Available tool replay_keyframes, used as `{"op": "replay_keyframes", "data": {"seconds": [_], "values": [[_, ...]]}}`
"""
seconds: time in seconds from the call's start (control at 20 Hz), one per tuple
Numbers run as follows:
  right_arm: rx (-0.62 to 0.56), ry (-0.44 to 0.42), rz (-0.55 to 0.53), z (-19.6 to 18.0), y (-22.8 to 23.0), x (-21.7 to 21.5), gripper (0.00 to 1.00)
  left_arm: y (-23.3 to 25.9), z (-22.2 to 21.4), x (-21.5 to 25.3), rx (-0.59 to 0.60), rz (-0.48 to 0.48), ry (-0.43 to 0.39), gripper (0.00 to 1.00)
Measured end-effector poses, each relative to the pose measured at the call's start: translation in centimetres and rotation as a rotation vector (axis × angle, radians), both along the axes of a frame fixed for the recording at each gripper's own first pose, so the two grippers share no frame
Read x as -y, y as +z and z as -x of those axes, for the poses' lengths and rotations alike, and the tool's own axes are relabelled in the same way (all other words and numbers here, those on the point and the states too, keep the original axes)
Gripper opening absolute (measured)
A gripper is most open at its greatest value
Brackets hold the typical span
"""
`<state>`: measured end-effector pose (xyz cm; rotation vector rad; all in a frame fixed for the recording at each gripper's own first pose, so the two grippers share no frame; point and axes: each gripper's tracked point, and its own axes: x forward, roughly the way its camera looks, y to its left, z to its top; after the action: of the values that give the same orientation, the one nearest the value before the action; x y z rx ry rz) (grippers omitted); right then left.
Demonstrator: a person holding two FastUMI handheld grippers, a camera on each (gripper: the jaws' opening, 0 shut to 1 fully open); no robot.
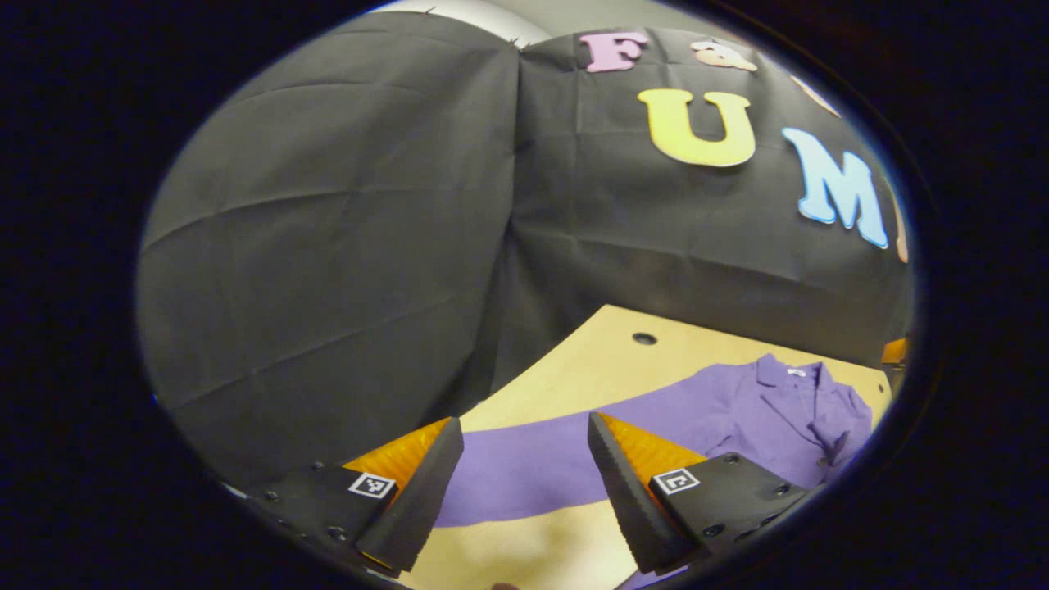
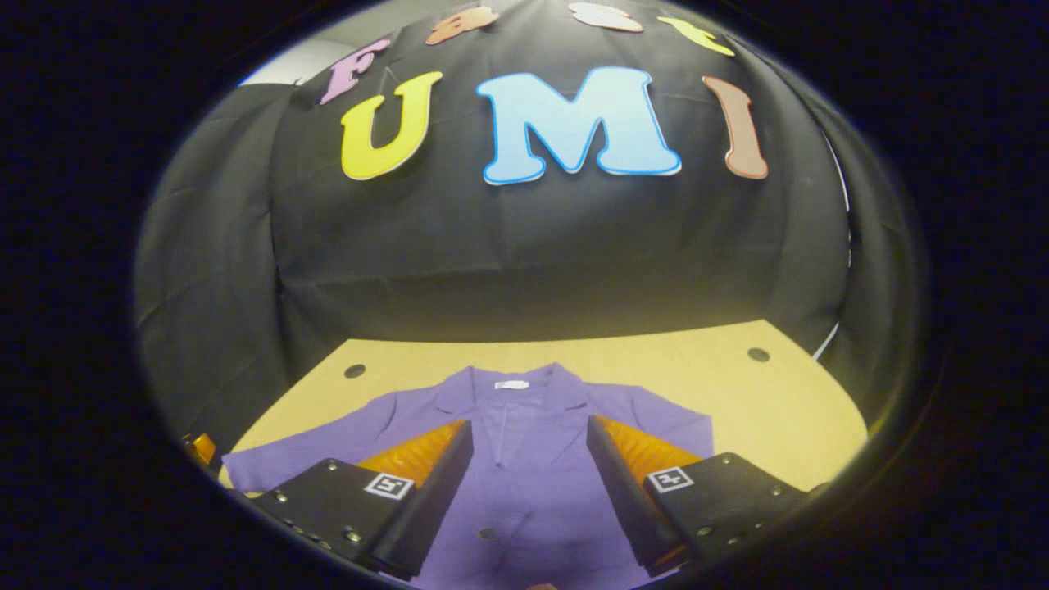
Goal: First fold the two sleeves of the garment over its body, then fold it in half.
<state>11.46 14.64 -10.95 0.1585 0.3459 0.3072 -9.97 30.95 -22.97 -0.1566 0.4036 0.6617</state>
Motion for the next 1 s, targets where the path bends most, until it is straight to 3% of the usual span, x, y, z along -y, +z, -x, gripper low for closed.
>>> {"op": "replay_keyframes", "data": {"seconds": [0.15,0.4,0.7,0.9,1.0], "values": [[0.047,-0.028,0.046,1.1,1.4,2.1,0.88,-2.8,1.7,-2.3,-0.054,0.036,0.088,0.97],[0.15,-0.114,0.13,3.0,4.0,6.6,0.88,-7.1,3.0,-5.2,-0.125,0.082,0.158,0.98],[0.201,-0.229,0.128,6.7,7.3,11.6,0.88,-10.8,2.0,-5.2,-0.185,0.155,0.155,0.98],[0.184,-0.29,0.089,8.8,8.8,13.7,0.84,-11.4,0.9,-4.3,-0.218,0.127,0.132,1.0],[0.188,-0.309,0.098,9.2,9.0,14.4,0.84,-10.9,0.9,-4.0,-0.21,0.119,0.125,0.95]]}}
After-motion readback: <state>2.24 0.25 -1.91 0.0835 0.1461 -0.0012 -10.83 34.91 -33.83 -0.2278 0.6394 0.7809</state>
